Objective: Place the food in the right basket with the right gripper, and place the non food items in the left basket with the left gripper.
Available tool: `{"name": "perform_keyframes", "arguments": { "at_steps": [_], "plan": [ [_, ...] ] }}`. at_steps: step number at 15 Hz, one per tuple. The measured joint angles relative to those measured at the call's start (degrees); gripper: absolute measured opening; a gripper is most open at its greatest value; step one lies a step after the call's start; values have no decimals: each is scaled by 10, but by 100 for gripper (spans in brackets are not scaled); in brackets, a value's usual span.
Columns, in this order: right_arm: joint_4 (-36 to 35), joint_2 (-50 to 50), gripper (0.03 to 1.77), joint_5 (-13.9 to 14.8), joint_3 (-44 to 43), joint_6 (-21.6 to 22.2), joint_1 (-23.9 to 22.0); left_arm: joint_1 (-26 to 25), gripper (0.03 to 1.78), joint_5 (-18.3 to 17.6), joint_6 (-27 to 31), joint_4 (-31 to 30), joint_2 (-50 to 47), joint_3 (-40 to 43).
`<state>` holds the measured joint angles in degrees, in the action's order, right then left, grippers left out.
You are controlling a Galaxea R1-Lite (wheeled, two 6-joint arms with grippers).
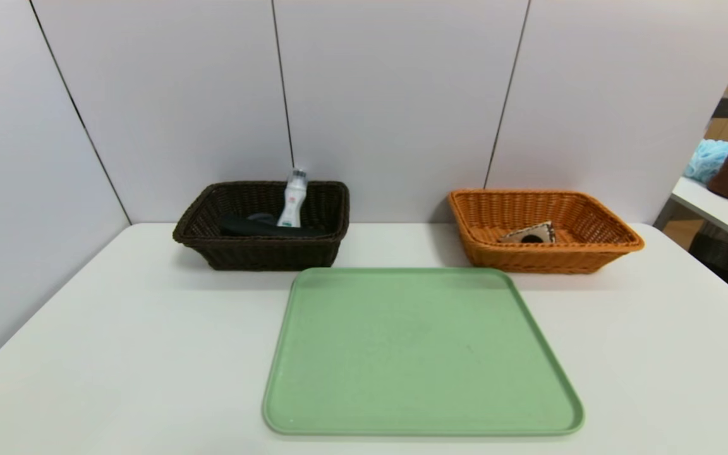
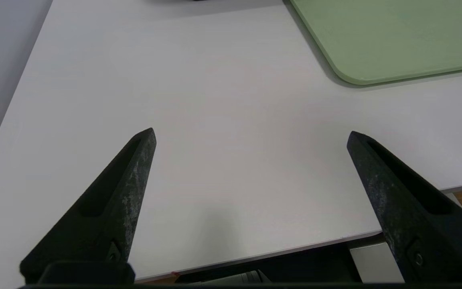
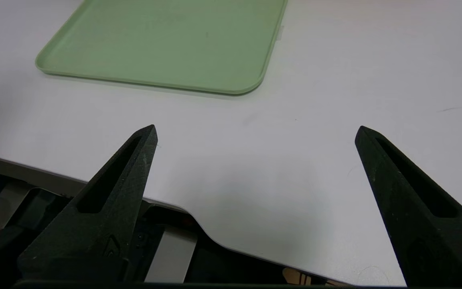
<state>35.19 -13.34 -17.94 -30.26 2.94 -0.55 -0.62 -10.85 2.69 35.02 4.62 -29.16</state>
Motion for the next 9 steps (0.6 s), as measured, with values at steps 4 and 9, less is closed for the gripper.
{"name": "perform_keyframes", "arguments": {
  "at_steps": [4, 9],
  "plan": [
    [1, 25, 170, -16, 4, 23, -5, 0, 169, 0, 0, 0, -19, 10],
    [23, 78, 170, -51, 4, 19, 4, 2, 169, 2, 5, -4, -44, 33]
  ]
}}
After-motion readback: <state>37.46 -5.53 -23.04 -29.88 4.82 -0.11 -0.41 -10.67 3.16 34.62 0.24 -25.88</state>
